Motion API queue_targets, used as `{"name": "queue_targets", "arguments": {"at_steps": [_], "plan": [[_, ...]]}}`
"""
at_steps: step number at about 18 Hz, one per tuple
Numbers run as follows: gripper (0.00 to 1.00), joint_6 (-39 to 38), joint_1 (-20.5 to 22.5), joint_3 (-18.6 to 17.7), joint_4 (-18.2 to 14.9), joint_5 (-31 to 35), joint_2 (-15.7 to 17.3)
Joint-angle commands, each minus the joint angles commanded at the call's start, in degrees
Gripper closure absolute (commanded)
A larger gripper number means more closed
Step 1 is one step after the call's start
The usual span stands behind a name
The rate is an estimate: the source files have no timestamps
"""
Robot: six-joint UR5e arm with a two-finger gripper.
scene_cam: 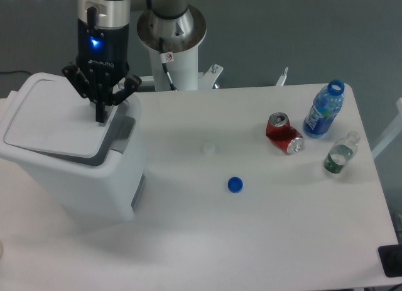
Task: Close the trash can
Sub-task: 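Press the gripper down on the closed lid to seat it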
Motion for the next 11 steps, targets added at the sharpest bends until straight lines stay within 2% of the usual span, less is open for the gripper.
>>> {"name": "queue_targets", "arguments": {"at_steps": [11], "plan": [[1.00, 0.0, -0.1, -0.1, 0.2, 1.2, -2.2]]}}
